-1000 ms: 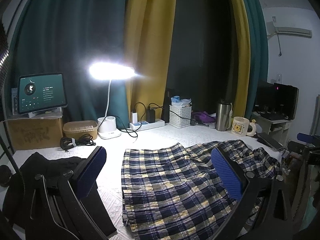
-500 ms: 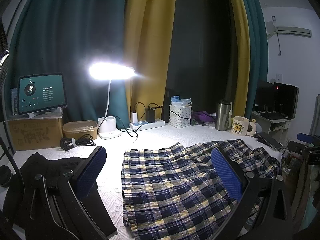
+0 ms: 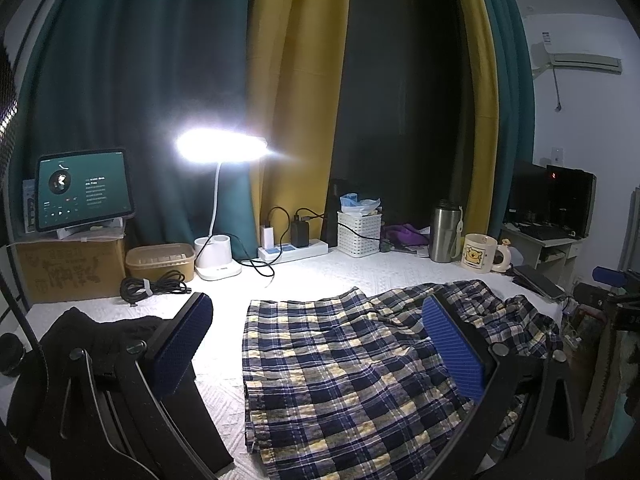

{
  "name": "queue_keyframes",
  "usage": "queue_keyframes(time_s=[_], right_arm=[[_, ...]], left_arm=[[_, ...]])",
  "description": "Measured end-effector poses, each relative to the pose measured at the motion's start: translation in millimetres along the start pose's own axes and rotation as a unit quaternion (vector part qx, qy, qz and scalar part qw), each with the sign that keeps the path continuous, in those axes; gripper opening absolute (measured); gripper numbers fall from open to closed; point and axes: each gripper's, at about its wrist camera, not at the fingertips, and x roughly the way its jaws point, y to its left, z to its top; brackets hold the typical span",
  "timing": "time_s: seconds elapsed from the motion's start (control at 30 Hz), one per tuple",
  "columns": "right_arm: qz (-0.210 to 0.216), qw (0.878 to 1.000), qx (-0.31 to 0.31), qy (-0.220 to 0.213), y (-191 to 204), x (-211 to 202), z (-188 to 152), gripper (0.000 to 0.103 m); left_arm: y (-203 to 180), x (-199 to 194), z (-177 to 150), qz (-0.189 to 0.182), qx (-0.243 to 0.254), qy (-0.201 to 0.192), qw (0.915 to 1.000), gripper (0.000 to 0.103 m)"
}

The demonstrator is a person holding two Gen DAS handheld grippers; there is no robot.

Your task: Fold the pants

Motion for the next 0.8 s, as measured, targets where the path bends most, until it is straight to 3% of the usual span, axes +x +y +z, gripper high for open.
queue_keyframes(time_s=[0.8], right_arm=[[0.002, 1.000, 0.001, 0.001, -0.1, 1.0, -0.3, 0.100]], left_arm=[[-2.5, -0.4, 1.9, -0.007, 0.005, -0.002, 1.0000, 0.103]])
